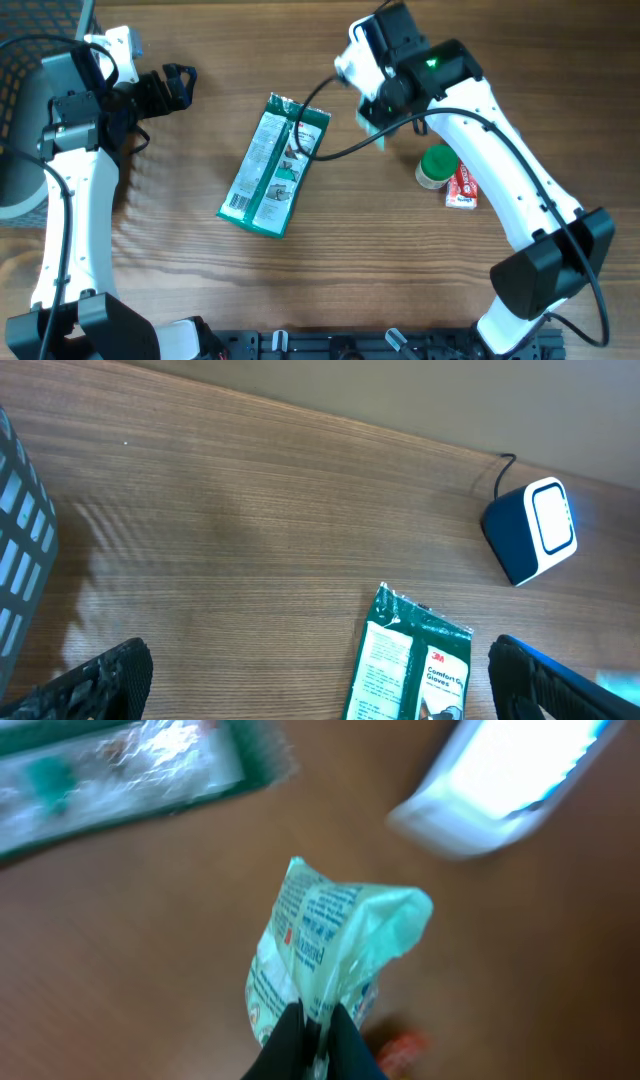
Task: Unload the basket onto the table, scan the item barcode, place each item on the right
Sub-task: 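Lower the pouch beside the green-capped jar and open the right gripper, then move the right gripper to the green glove packet and grasp it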
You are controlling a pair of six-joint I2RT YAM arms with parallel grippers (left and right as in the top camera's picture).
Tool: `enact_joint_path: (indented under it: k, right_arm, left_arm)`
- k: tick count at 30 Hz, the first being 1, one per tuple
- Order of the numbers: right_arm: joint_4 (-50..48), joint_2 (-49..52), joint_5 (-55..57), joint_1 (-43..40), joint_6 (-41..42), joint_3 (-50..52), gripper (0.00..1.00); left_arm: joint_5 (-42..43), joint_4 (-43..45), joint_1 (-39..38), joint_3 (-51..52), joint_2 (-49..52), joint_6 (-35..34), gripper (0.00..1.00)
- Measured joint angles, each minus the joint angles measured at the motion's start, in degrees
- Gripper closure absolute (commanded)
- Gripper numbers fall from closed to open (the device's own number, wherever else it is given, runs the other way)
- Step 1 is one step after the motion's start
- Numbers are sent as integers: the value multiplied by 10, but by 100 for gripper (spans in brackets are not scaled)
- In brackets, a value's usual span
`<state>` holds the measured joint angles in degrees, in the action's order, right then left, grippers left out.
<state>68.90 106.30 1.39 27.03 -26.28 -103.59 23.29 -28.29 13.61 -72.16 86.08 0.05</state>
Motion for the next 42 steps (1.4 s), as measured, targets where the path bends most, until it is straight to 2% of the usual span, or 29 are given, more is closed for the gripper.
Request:
enact_joint_path:
  k: [3, 8, 9, 11, 12, 13, 15, 20, 22, 24, 27, 29, 30, 31, 35, 42]
  right_arm:
    - [65, 0, -67, 0, 17, 33, 96]
    - [68, 1, -99, 0, 27, 117, 96]
    - [66, 1, -94, 0, 27, 133, 93]
    - [62, 1, -78, 0, 23, 160, 55]
    - [54, 2, -70, 0, 21, 169, 42]
    - [44, 2, -62, 0, 18, 174, 34]
    - [12, 2, -49, 0, 14, 179, 32]
    - [-76, 2, -39, 0, 54, 180, 36]
    - [-106, 2, -39, 0, 117, 180, 36]
    - [-124, 2, -63, 0, 214, 180, 35]
    - [-149, 2, -112, 0, 300, 181, 34]
    - [-171, 2, -158, 0, 358, 182, 27]
    - [-181, 2, -176, 0, 384, 184, 18]
    - [-187, 2, -192, 0, 407, 186, 0]
    - [-212, 2, -230, 9, 516, 188, 0]
    - [-251, 2, -205, 72, 598, 188, 1]
  left_arm:
    - [0, 0, 0, 0, 0, 0, 0]
    - [0, 0, 0, 0, 0, 0, 0]
    - [0, 0, 0, 0, 0, 0, 0]
    - [0, 0, 0, 0, 0, 0, 0]
    - [0, 0, 0, 0, 0, 0, 0]
    - [0, 0, 0, 0, 0, 0, 0]
    - [0, 0, 0, 0, 0, 0, 0]
    - [0, 0, 0, 0, 0, 0, 0]
    - [0, 0, 0, 0, 0, 0, 0]
    - [0, 0, 0, 0, 0, 0, 0]
    - [0, 0, 0, 0, 0, 0, 0]
    - [0, 0, 0, 0, 0, 0, 0]
    - [0, 0, 0, 0, 0, 0, 0]
    - [0, 0, 0, 0, 0, 0, 0]
    - [0, 0, 0, 0, 0, 0, 0]
    - [0, 0, 0, 0, 0, 0, 0]
